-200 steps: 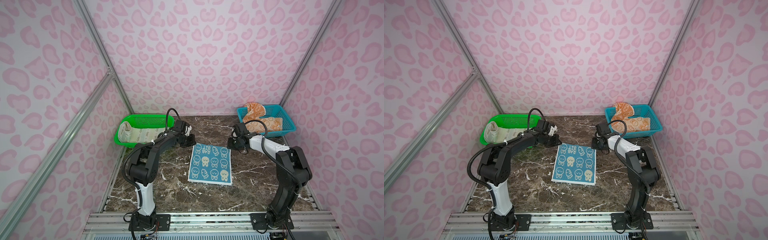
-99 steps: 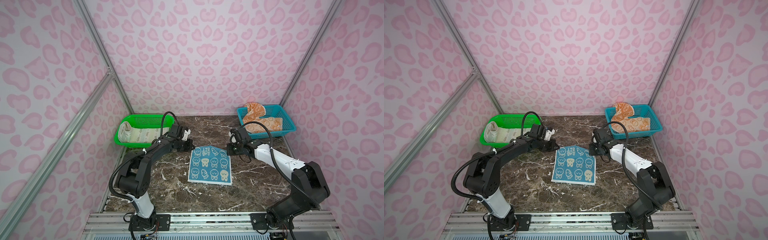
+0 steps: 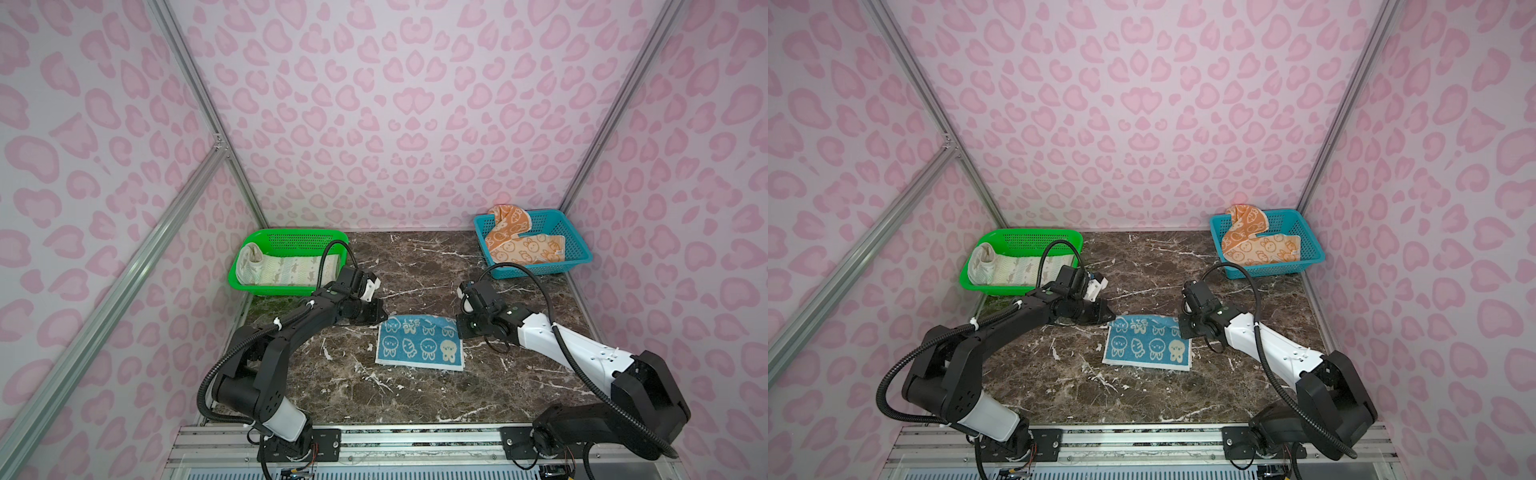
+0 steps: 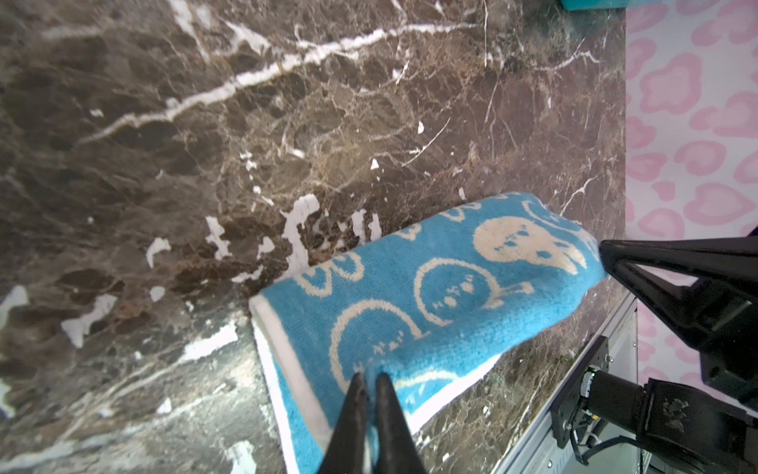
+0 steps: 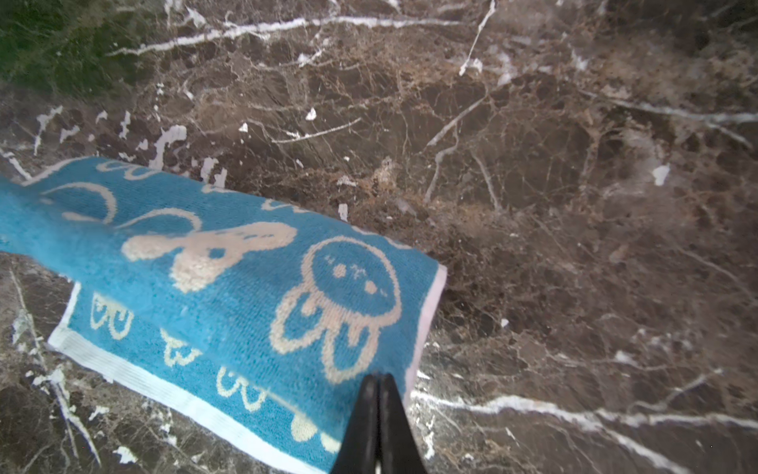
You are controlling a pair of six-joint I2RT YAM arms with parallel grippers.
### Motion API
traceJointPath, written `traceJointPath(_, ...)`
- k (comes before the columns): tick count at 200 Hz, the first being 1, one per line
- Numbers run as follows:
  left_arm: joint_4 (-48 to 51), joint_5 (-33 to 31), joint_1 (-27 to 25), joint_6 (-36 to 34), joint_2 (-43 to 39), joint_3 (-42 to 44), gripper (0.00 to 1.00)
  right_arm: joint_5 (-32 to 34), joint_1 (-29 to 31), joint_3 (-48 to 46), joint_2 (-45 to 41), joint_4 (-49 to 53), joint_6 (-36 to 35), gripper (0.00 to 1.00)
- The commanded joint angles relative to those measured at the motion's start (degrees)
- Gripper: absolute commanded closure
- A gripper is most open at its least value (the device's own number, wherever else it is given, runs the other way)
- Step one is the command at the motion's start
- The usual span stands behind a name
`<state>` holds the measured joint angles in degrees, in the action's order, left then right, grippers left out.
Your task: Fold and stack the towels
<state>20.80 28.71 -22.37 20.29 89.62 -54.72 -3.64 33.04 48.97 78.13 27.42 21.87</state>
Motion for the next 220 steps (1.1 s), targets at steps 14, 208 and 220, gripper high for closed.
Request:
traceJointPath(14, 1.3, -0.2, -0.4, -0.1, -2.8, 2.4, 0.9, 0.8, 1.9, -2.4, -1.0, 1.1, 0.6, 1.0)
traceJointPath(208, 3.5, -3.3, -3.7, 2.4, -11.8, 12.5, 0.59, 4.3, 12.0, -9.9, -6.5, 2.9, 6.2, 0.68)
traceJointPath(220, 4.1, -2.9, -3.8, 2.1, -11.8, 11.1, 0.59, 3.7, 12.0, -9.9, -8.5, 2.5, 5.9, 0.63)
